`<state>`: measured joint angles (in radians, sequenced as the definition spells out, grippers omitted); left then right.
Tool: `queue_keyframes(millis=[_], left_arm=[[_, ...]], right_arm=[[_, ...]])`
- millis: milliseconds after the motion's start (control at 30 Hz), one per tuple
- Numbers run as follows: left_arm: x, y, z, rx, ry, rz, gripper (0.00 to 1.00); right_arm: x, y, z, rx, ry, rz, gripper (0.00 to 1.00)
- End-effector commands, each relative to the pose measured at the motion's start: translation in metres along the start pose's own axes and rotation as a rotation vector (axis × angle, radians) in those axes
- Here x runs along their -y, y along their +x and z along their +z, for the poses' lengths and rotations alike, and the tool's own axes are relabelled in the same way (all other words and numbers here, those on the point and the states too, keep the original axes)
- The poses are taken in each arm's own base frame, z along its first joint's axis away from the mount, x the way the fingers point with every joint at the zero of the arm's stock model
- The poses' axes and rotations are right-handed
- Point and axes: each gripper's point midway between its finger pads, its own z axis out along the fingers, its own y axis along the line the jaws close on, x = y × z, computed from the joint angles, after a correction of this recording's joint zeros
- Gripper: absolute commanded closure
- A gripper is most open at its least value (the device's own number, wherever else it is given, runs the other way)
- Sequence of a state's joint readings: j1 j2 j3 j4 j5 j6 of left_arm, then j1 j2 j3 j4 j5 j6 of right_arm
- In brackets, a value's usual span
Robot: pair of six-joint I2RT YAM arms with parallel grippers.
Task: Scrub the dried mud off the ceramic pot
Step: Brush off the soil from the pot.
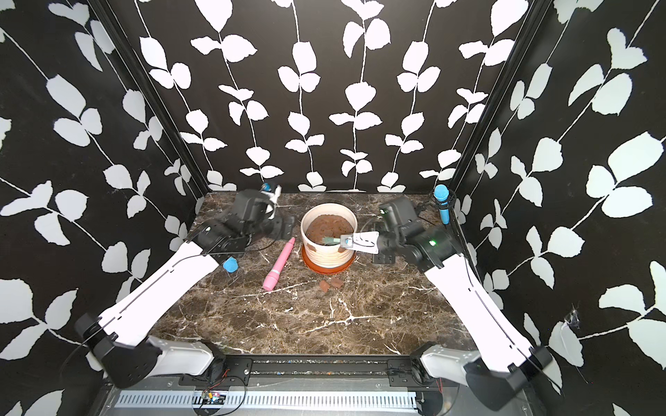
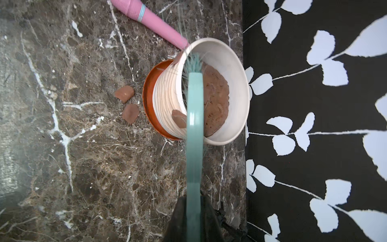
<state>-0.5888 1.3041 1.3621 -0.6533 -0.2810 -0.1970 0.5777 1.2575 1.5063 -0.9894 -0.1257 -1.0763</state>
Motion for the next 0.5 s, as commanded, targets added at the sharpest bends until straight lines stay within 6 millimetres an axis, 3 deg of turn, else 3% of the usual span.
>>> queue_keyframes(millis=[0, 100, 233, 367, 467], left_arm=[[-0.038, 0.027, 0.01, -0.012, -0.085, 0.015, 0.02], [-0.05, 0.044, 0.019, 0.0, -0.097, 0.0, 0.02], [-0.05, 0.052, 0.022, 0.009, -0.092, 0.001, 0.02], [-0.051, 0.054, 0.02, 0.005, -0.092, 0.011, 0.02], [-0.048, 0.056, 0.02, 0.003, -0.077, 0.006, 0.02]], right_arm=[[0.003, -0.012, 0.002, 0.006, 0.006, -0.144, 1.0], [0.002, -0.012, 0.013, -0.049, -0.046, -0.208, 1.0], [0.006, -0.006, 0.025, -0.147, -0.063, -0.285, 1.0], [0.007, -0.032, 0.003, -0.05, -0.074, -0.26, 1.0], [0.012, -0.041, -0.012, -0.019, -0.068, -0.249, 1.0]])
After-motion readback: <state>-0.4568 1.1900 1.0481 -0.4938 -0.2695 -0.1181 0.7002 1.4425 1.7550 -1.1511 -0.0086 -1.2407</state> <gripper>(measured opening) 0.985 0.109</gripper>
